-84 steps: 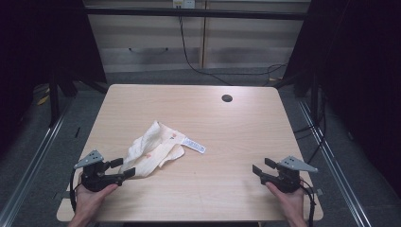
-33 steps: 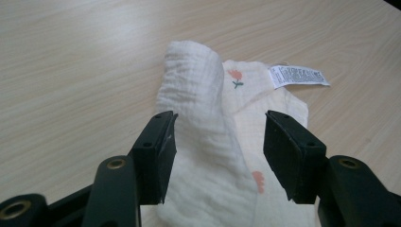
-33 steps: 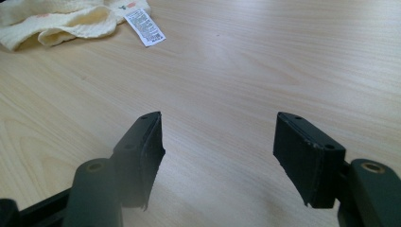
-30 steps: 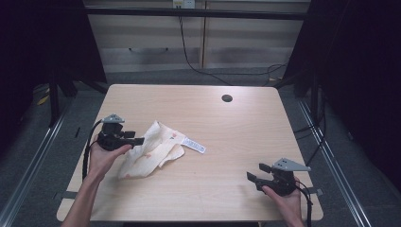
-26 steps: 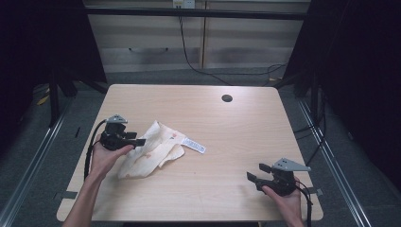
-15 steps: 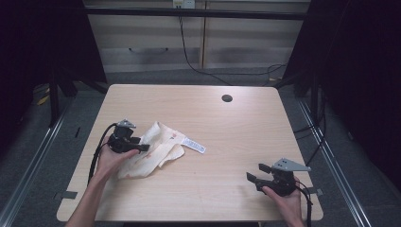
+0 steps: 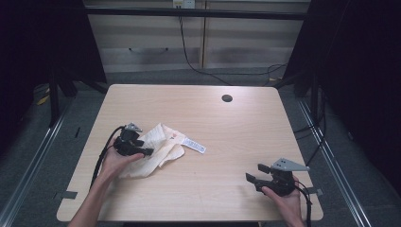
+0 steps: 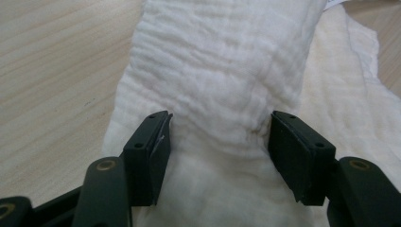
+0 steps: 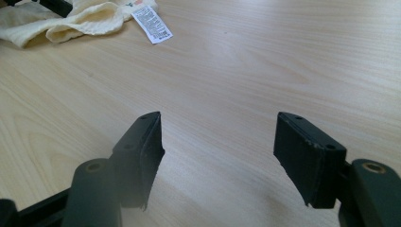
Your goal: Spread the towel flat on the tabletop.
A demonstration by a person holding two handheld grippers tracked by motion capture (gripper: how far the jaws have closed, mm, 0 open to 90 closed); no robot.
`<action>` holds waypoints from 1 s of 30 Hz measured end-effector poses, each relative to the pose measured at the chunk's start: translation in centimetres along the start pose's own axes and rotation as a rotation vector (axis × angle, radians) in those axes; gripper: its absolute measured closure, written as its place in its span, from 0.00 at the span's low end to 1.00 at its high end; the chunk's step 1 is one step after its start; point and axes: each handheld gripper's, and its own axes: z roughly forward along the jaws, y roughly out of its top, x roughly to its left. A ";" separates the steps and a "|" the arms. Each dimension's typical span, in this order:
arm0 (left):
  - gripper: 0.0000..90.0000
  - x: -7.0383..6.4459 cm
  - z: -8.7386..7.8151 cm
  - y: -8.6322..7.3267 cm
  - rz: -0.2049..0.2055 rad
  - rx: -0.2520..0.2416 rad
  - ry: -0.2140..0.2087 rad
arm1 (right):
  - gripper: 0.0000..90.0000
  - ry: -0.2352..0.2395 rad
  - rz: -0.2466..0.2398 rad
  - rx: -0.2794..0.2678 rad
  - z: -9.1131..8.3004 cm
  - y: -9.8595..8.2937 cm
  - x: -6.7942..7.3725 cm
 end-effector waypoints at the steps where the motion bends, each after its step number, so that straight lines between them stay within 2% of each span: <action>1: 0.48 -0.1 0.0 0.0 0.019 0.008 0.013 | 0.37 -0.001 -0.001 0.002 0.0 0.0 0.0; 2: 0.48 -0.2 0.0 0.0 0.030 0.006 0.023 | 0.37 -0.001 -0.001 0.002 0.0 0.0 0.0; 4: 0.63 -0.5 0.0 0.0 0.035 0.001 0.017 | 0.37 -0.002 0.002 0.005 0.0 0.0 0.0; 7: 0.73 -0.7 0.1 -0.1 0.030 -0.012 -0.005 | 0.37 -0.001 0.000 0.006 0.1 0.0 0.1; 8: 0.75 -0.8 0.1 -0.1 0.005 -0.017 -0.009 | 0.37 -0.002 0.000 0.007 0.1 0.0 0.1; 12: 0.83 -0.9 0.1 -0.4 -0.020 -0.031 -0.031 | 0.37 -0.001 -0.003 0.008 0.1 0.0 0.1; 16: 0.84 -1.1 0.2 -0.6 -0.024 -0.039 -0.058 | 0.37 0.000 -0.002 0.009 0.1 0.0 0.1; 17: 0.85 -1.3 0.2 -0.6 -0.028 -0.039 -0.078 | 0.36 0.001 -0.004 0.013 0.2 0.0 0.1; 18: 0.85 -1.6 0.3 -0.5 -0.017 -0.039 -0.075 | 0.37 0.001 -0.002 0.015 0.2 0.0 0.1; 19: 0.85 -2.3 0.5 -0.4 -0.005 -0.038 -0.094 | 0.37 0.002 -0.002 0.015 0.2 0.0 0.1; 20: 0.85 -2.3 0.5 -0.4 -0.005 -0.038 -0.094 | 0.37 0.002 -0.002 0.015 0.2 0.0 0.1; 26: 0.85 -4.8 1.5 0.2 0.011 -0.054 -0.133 | 0.37 0.007 -0.005 0.019 0.2 0.0 0.2; 30: 0.85 -6.4 2.3 0.5 0.017 -0.070 -0.197 | 0.36 0.008 -0.005 0.019 0.3 0.0 0.2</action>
